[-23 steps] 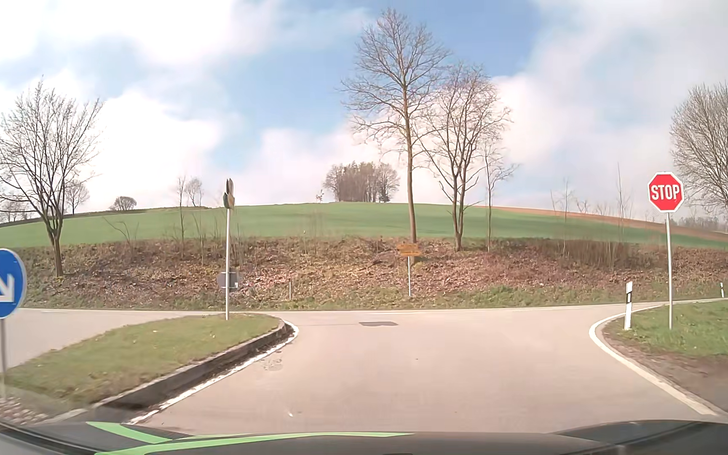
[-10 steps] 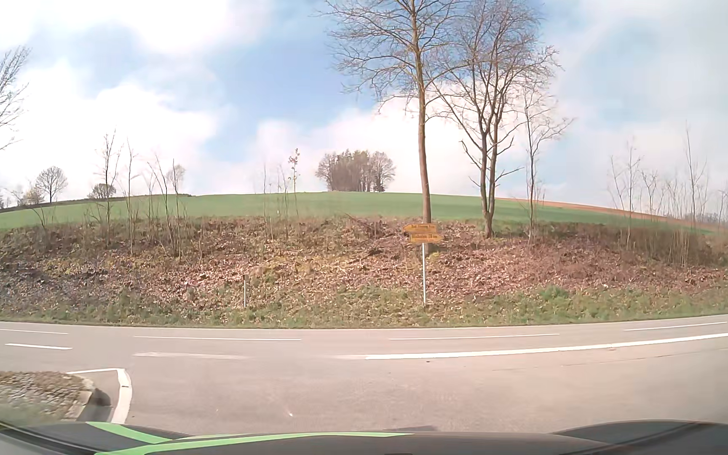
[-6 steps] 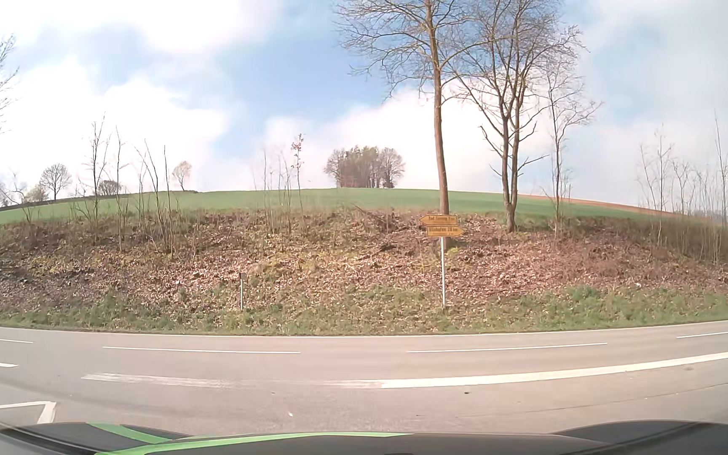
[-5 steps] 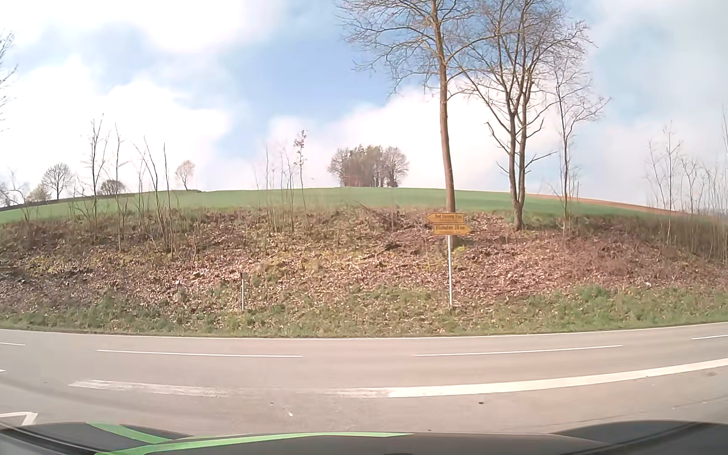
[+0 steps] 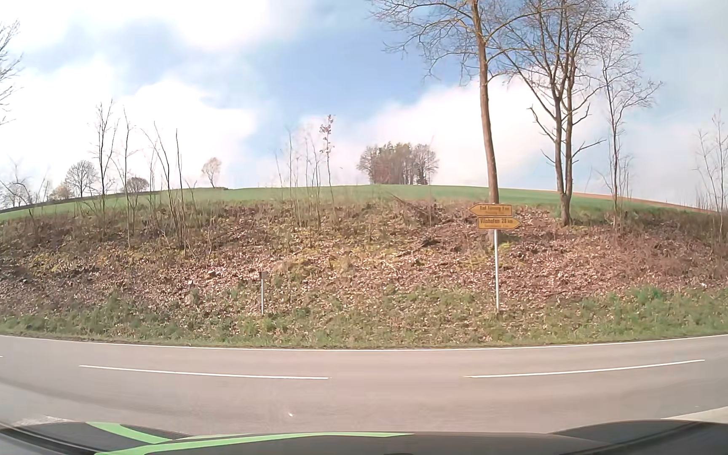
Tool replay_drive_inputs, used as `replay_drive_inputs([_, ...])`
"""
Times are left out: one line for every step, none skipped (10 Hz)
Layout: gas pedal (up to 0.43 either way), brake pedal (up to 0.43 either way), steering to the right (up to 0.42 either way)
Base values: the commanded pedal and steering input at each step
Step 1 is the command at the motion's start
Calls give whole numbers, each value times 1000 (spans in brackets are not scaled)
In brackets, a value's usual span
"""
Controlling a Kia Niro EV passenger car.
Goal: Follow the waypoints while adhering to traffic rules and regulations
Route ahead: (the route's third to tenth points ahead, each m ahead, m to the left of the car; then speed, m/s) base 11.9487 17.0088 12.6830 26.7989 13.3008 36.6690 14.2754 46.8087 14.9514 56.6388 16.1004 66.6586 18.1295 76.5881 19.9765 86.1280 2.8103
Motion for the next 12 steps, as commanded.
replay_drive_inputs([0, 323, -204])
replay_drive_inputs([0, 329, -204])
replay_drive_inputs([0, 329, -204])
replay_drive_inputs([0, 335, -204])
replay_drive_inputs([0, 329, -204])
replay_drive_inputs([0, 317, -204])
replay_drive_inputs([0, 305, -204])
replay_drive_inputs([0, 299, -204])
replay_drive_inputs([0, 287, -204])
replay_drive_inputs([0, 287, -204])
replay_drive_inputs([0, 280, -204])
replay_drive_inputs([0, 280, -204])
